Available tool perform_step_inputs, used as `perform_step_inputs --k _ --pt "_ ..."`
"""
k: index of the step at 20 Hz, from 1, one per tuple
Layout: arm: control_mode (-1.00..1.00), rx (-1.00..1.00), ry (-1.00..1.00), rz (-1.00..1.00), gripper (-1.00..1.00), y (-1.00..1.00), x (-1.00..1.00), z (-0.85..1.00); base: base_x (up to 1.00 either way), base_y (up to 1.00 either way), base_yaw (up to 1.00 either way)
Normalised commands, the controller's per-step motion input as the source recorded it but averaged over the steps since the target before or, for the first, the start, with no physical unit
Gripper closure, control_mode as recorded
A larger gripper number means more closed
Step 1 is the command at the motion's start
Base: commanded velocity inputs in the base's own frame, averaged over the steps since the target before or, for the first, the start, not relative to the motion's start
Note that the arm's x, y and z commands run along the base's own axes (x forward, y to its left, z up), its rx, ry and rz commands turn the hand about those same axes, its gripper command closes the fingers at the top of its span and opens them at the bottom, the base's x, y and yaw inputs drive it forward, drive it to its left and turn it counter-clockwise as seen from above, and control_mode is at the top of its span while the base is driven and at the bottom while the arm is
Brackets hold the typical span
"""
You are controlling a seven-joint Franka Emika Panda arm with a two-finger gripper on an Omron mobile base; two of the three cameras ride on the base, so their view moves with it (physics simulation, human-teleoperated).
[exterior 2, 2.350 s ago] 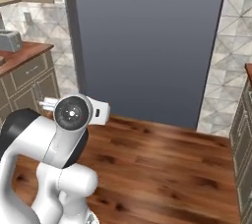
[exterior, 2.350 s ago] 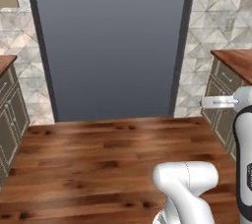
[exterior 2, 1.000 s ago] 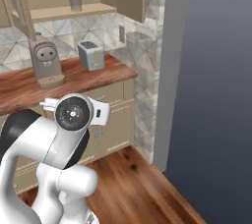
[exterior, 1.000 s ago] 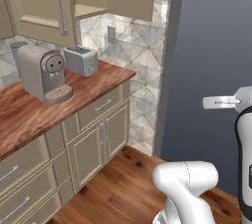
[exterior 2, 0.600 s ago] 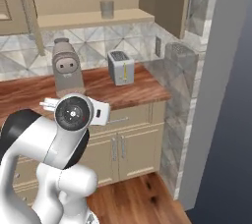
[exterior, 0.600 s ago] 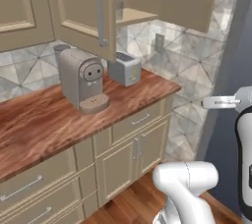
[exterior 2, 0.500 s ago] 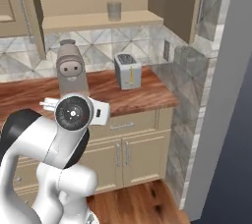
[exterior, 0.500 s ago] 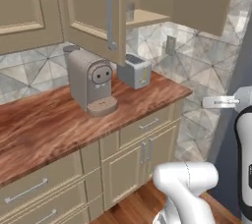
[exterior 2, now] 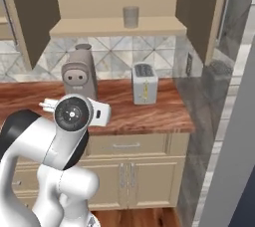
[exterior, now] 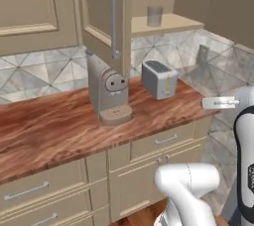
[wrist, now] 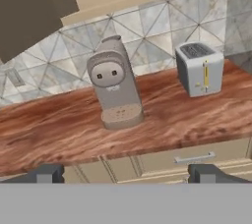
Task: There is a bowl on the dining counter. Grab a lemon wedge from the fridge and place it in the bowl. Then get the liquor bottle and glass cup from the cabinet and place them next to the bowl.
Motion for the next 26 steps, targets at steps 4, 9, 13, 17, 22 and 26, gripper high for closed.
perform_step_inputs --k 4,9,13,17,22,26 --pt "1.00 0.00 0.00 0.00 -1.00 0.00 0.00 0.00 0.41 -0.60 0.34" --pt "1.00 0.00 0.00 0.00 -1.00 0.00 0.00 0.00 0.63 -0.43 0.31" --pt "1.00 0.00 0.00 0.00 -1.00 0.00 0.00 0.00 0.85 -0.28 0.32" --pt "1.00 0.00 0.00 0.00 -1.00 0.00 0.00 0.00 0.69 -0.52 0.34" --pt "1.00 0.00 0.00 0.00 -1.00 0.00 0.00 0.00 0.58 -0.46 0.21" --pt "1.00 0.00 0.00 0.00 -1.00 0.00 0.00 0.00 0.72 -0.19 0.04"
